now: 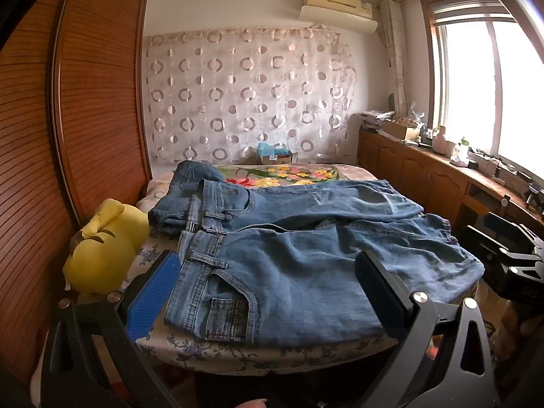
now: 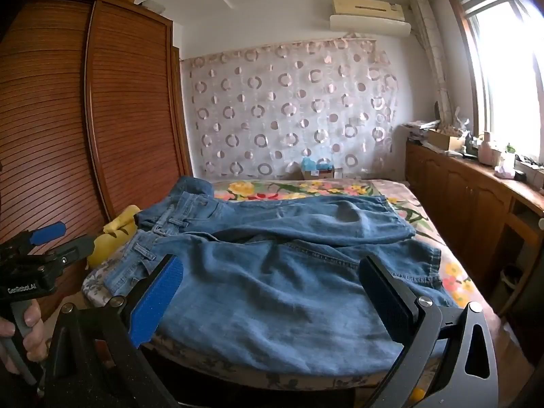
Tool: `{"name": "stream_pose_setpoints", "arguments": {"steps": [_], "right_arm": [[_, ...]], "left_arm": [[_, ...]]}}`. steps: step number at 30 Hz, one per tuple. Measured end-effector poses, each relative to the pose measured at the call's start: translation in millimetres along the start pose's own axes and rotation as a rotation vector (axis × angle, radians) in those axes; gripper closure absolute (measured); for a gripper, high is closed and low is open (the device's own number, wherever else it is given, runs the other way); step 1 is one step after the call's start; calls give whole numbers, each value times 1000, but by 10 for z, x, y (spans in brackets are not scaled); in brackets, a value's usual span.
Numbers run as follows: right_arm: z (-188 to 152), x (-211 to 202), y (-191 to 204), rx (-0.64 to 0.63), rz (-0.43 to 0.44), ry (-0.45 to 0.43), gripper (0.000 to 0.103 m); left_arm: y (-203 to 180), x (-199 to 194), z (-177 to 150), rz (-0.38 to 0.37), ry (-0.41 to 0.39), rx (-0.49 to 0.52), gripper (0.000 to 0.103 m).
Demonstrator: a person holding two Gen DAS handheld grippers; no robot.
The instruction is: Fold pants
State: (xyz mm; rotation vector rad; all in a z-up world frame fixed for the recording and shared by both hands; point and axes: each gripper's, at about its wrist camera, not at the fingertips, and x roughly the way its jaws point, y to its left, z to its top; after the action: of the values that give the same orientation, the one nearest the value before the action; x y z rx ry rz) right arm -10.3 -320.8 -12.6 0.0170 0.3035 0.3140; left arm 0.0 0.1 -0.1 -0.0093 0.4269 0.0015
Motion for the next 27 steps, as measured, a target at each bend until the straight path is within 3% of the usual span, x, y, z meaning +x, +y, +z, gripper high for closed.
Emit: {"name": "stream_pose_setpoints", "arguments": {"steps": [27], "right_arm": [[-3,-6,-6,2,0,-1,0]], "left_arm": [[0,-8,-1,-3,3,-5,0]]}}
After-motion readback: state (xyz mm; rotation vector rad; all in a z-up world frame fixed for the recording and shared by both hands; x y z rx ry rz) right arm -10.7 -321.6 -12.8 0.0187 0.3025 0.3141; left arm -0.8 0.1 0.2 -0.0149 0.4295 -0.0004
